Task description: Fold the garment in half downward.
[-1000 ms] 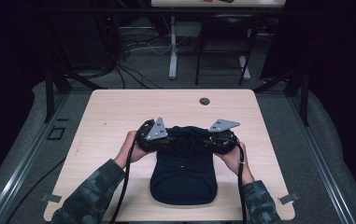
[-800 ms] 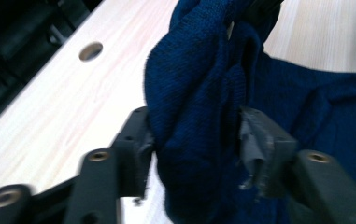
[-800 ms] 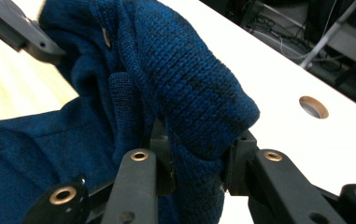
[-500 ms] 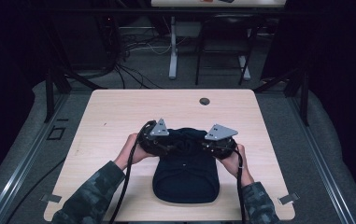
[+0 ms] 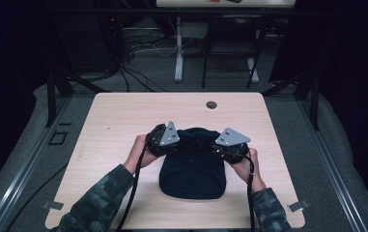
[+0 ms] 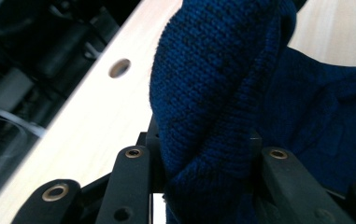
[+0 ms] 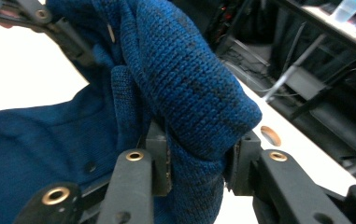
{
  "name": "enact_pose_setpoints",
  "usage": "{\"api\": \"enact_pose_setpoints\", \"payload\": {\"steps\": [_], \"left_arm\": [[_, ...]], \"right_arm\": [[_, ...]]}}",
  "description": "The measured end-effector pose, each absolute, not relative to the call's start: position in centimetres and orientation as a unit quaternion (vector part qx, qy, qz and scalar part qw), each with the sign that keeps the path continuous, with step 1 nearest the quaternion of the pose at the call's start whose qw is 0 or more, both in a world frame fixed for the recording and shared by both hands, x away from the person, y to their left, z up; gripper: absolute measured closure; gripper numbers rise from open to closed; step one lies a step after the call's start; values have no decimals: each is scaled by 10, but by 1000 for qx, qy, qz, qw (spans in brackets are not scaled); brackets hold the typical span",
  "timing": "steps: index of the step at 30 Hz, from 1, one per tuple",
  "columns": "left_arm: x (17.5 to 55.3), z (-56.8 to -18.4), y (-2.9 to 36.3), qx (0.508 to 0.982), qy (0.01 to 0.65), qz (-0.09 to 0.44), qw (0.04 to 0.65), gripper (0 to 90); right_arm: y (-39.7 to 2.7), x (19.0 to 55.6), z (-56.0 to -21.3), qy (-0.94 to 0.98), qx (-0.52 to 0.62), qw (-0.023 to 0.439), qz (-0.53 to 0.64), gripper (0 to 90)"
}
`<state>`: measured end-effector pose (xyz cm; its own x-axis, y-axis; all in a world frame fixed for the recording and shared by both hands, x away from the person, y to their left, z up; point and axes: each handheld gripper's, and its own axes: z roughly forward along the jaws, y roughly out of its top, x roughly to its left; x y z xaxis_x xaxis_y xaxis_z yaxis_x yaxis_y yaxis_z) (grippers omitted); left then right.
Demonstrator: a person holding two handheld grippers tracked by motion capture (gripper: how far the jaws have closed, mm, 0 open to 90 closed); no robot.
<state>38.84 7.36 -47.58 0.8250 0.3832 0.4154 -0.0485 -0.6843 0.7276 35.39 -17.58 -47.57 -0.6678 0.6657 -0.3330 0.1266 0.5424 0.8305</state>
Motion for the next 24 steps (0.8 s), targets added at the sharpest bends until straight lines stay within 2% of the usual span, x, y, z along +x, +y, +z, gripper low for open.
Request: {"api": "enact_pose_setpoints", "payload": {"steps": [2, 6, 17, 24], "left_arm": [[386, -475, 74, 872, 94, 287, 386, 680], [380, -477, 73, 867, 82, 308, 382, 684], [364, -486, 71, 863, 57, 349, 359, 680], [357, -496, 74, 868, 62, 343, 354, 670]], "right_arm": [[-178, 353, -475, 816, 247, 315, 417, 603], [-183, 353, -474, 820, 260, 272, 431, 597], [-182, 341, -483, 837, 244, 270, 409, 639], [-179, 337, -491, 845, 241, 261, 400, 644]]}}
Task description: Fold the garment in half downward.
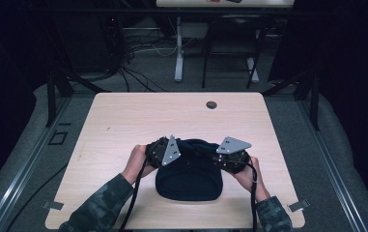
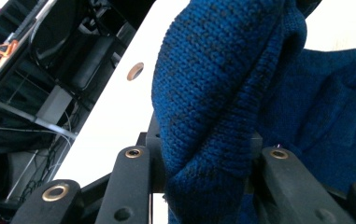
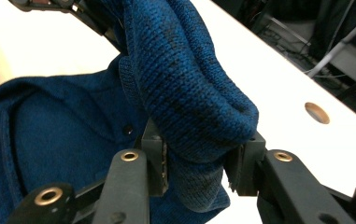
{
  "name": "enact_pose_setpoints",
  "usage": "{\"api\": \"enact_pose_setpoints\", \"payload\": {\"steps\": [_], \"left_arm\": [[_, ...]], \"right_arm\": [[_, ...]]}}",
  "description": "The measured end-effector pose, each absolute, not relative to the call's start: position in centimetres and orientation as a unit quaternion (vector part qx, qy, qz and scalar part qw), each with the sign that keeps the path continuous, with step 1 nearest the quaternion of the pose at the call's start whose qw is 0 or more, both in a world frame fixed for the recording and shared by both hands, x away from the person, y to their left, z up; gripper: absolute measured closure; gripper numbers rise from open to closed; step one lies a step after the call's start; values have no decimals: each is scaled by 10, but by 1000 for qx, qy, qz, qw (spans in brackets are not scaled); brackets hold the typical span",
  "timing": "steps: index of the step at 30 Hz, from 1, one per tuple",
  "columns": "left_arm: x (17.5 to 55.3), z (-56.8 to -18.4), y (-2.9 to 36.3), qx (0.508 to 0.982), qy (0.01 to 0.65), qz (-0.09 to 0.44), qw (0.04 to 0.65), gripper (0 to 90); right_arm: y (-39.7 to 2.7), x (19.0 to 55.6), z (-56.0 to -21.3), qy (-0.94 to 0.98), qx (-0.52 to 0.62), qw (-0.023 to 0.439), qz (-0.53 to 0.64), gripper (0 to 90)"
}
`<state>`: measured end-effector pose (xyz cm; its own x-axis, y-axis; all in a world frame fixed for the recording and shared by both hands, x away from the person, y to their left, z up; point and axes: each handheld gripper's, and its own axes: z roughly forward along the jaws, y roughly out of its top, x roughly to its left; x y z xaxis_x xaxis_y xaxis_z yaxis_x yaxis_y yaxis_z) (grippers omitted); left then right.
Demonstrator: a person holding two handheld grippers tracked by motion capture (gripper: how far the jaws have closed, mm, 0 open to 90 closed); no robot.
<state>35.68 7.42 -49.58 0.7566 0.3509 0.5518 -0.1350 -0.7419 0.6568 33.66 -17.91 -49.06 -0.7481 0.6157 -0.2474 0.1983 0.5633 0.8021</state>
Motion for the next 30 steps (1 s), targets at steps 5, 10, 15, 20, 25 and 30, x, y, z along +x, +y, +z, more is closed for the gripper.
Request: {"api": "enact_pose_setpoints", "payload": {"steps": [5, 10, 15, 20, 25, 30], "left_arm": [[353, -502, 74, 871, 63, 340, 349, 666], [349, -508, 74, 875, 64, 335, 344, 654], [349, -510, 75, 883, 74, 314, 340, 605], [349, -510, 77, 894, 100, 280, 336, 430], [344, -510, 83, 897, 97, 268, 338, 412], [337, -510, 90, 896, 97, 270, 339, 417]], "right_arm": [[-176, 332, -498, 847, 251, 257, 392, 648], [-175, 328, -504, 852, 252, 256, 382, 648], [-176, 326, -508, 855, 252, 245, 383, 645], [-176, 324, -511, 856, 254, 245, 377, 644], [-176, 321, -514, 856, 252, 247, 378, 644], [-174, 316, -516, 863, 247, 242, 369, 636]]}}
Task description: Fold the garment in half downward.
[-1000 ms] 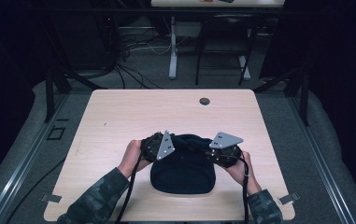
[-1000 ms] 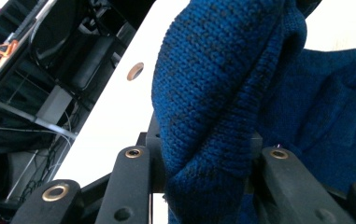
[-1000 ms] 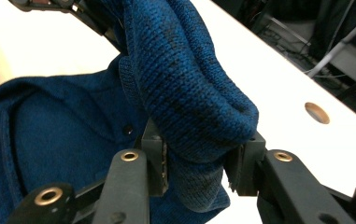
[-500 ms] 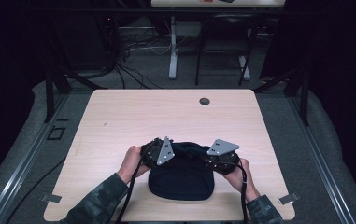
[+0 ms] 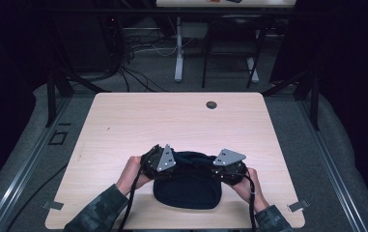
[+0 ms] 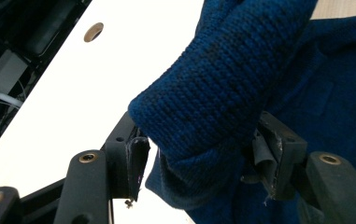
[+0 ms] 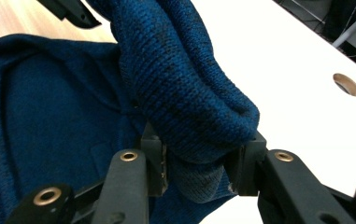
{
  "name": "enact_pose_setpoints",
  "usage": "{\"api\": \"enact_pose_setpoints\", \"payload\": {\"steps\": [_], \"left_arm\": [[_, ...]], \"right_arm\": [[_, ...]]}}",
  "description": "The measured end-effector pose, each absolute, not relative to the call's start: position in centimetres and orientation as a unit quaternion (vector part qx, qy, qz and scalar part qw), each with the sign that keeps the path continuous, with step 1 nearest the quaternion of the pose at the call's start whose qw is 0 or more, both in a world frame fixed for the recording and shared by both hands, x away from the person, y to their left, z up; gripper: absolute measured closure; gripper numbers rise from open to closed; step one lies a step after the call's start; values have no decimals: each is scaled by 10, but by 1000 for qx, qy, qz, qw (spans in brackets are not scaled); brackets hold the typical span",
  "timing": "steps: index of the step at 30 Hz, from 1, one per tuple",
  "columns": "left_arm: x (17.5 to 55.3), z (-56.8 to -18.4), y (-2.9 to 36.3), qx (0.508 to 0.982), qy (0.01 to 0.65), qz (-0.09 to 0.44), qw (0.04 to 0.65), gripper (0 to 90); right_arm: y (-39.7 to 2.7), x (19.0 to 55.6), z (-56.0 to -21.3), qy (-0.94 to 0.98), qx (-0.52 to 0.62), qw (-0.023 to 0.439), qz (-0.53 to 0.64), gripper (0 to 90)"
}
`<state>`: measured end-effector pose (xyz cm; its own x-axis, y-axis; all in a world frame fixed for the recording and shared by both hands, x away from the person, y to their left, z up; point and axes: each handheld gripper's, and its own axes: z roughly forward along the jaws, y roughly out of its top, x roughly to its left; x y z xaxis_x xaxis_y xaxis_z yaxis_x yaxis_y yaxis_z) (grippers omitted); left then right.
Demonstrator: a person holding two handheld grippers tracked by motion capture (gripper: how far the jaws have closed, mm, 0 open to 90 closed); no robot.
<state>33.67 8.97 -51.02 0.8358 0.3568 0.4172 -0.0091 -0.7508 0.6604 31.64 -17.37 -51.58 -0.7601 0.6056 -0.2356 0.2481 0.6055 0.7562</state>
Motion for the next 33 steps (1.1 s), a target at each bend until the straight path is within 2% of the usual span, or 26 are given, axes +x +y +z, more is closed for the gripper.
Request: {"api": "enact_pose_setpoints", "payload": {"steps": [2, 6, 12, 33], "left_arm": [[333, -510, 94, 894, 96, 268, 346, 425], [328, -513, 101, 894, 96, 258, 354, 549], [324, -524, 106, 897, 93, 234, 363, 650], [309, -550, 113, 914, 94, 170, 356, 666]], "right_arm": [[-173, 314, -517, 864, 247, 238, 369, 632], [-171, 311, -519, 868, 249, 224, 365, 621], [-169, 304, -521, 873, 243, 220, 360, 603], [-167, 285, -545, 897, 227, 174, 337, 579]]}}
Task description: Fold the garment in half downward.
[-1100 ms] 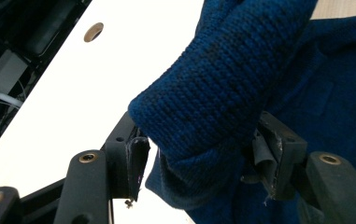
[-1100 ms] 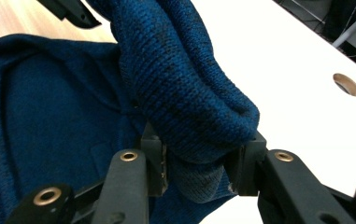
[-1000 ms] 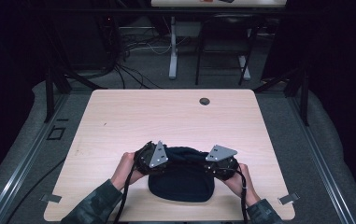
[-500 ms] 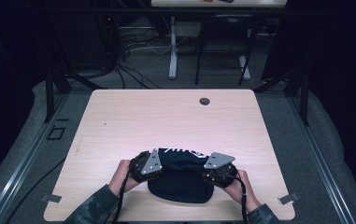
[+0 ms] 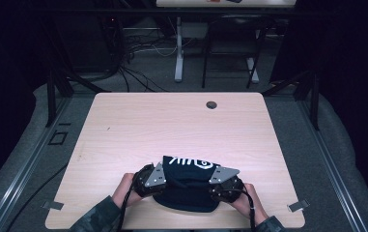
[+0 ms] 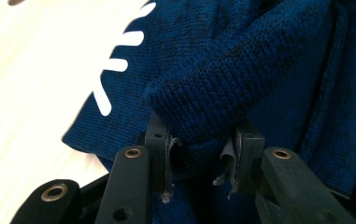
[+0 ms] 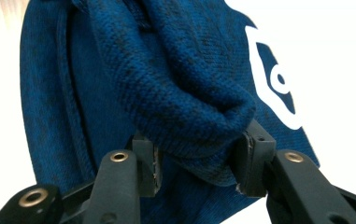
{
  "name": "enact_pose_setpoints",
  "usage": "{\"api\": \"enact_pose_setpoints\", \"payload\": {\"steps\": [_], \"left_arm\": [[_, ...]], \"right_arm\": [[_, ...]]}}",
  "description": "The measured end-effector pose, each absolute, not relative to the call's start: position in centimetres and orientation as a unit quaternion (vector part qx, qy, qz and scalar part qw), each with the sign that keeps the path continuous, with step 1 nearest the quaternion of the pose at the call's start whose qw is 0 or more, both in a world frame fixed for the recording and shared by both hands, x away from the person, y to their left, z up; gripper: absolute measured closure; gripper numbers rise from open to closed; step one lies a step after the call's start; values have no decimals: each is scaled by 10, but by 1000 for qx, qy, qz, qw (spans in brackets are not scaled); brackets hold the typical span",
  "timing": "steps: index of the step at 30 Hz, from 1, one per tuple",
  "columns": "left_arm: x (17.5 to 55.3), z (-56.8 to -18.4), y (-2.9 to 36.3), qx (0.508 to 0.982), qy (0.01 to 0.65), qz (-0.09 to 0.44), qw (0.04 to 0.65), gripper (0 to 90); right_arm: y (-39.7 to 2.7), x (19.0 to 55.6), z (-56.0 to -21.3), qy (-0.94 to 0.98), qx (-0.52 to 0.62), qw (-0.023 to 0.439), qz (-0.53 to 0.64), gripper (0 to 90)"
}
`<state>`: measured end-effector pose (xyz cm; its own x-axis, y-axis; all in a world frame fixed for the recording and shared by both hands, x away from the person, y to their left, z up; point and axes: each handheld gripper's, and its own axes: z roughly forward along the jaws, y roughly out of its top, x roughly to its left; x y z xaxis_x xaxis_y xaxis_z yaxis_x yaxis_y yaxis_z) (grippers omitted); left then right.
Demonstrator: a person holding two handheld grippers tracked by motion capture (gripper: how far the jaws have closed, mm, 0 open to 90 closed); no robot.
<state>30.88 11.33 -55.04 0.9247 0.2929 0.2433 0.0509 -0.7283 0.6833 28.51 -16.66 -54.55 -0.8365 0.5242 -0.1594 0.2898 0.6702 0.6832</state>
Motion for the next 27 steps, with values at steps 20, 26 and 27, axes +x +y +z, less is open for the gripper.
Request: {"api": "enact_pose_setpoints", "payload": {"steps": [20, 26, 27], "left_arm": [[308, -563, 113, 922, 106, 138, 347, 615], [308, -564, 112, 922, 108, 128, 348, 557], [308, -564, 112, 922, 109, 126, 348, 549]], "right_arm": [[-187, 272, -531, 881, 257, 84, 387, 326], [-189, 269, -515, 856, 281, 104, 422, 313], [-188, 269, -515, 854, 284, 109, 421, 313]]}}
